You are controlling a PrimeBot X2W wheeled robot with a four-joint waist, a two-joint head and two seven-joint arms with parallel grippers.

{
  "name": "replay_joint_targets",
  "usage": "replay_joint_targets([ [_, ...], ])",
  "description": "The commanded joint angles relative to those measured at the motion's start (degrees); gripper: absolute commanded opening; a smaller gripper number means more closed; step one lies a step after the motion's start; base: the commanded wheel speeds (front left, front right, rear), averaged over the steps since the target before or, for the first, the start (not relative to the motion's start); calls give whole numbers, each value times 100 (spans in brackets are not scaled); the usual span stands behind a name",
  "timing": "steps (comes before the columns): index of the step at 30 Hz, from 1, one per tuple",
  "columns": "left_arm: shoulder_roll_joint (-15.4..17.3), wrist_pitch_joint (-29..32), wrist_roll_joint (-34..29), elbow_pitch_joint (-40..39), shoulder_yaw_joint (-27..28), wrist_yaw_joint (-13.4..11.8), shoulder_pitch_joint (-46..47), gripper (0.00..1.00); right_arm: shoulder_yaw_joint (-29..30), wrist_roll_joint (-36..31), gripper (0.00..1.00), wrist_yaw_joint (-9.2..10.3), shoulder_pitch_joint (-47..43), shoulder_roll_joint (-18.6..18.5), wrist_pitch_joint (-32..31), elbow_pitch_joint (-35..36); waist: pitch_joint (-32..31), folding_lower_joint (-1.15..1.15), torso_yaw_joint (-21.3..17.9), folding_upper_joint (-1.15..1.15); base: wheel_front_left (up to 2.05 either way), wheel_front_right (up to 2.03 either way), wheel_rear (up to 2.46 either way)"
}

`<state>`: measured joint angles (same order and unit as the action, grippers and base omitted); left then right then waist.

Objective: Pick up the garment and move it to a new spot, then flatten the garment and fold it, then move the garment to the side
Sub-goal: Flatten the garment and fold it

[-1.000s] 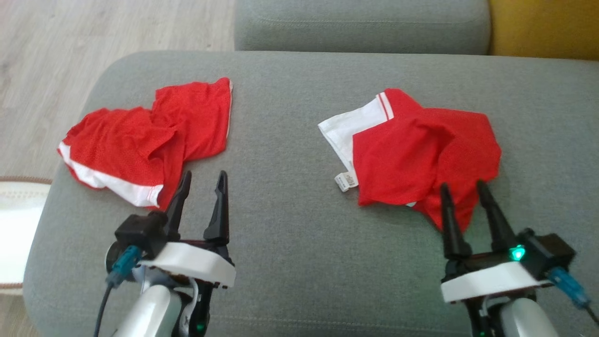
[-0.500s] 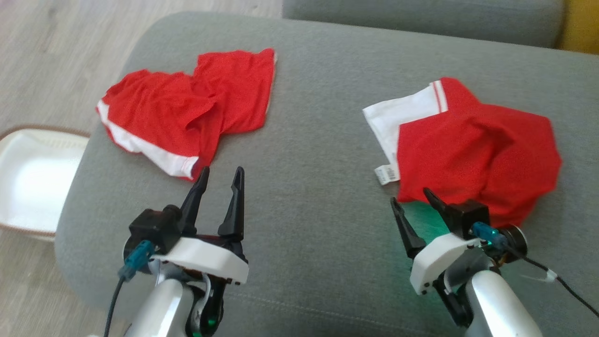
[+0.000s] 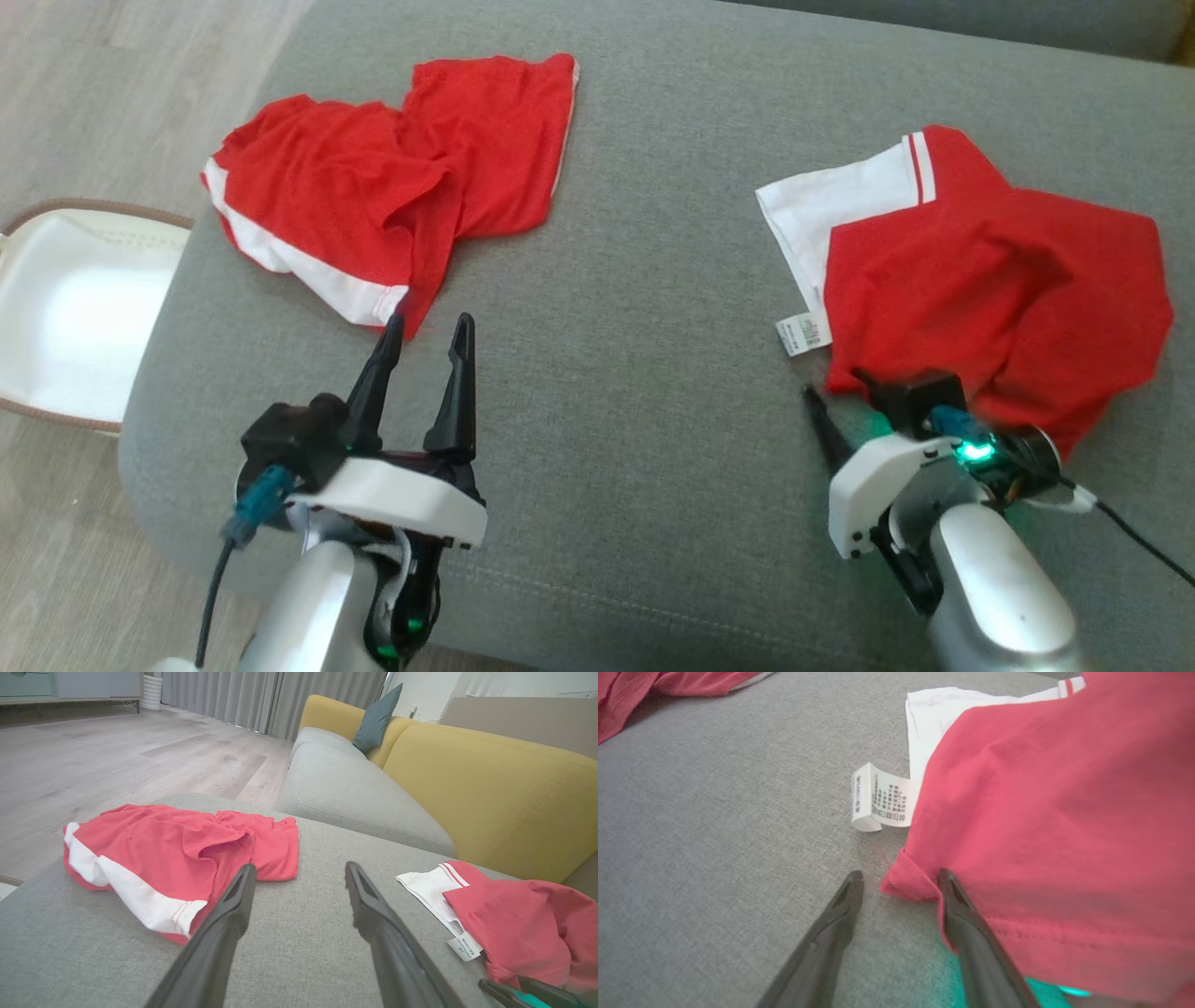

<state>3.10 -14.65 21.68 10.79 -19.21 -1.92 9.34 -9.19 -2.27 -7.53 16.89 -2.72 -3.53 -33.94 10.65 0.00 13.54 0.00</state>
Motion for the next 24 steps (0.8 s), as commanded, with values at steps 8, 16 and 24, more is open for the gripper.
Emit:
replay_joint_targets([
  [8,-16,-35,-116,-108,377,74,291,100,-685,469,0,4,273,-16,306,112,-85,0,-207,0,0,0,0],
  [16,-21,-35,13,-221,507,-14,135,100,-1645,1229,0,4,723,-16,878,873,-479,0,-388,0,0,0,0],
  [24,-22,-35,39,-365,527,-149,-105,100,-2239,2145,0,4,1603,-16,1302,1954,-807,0,-520,0,0,0,0],
])
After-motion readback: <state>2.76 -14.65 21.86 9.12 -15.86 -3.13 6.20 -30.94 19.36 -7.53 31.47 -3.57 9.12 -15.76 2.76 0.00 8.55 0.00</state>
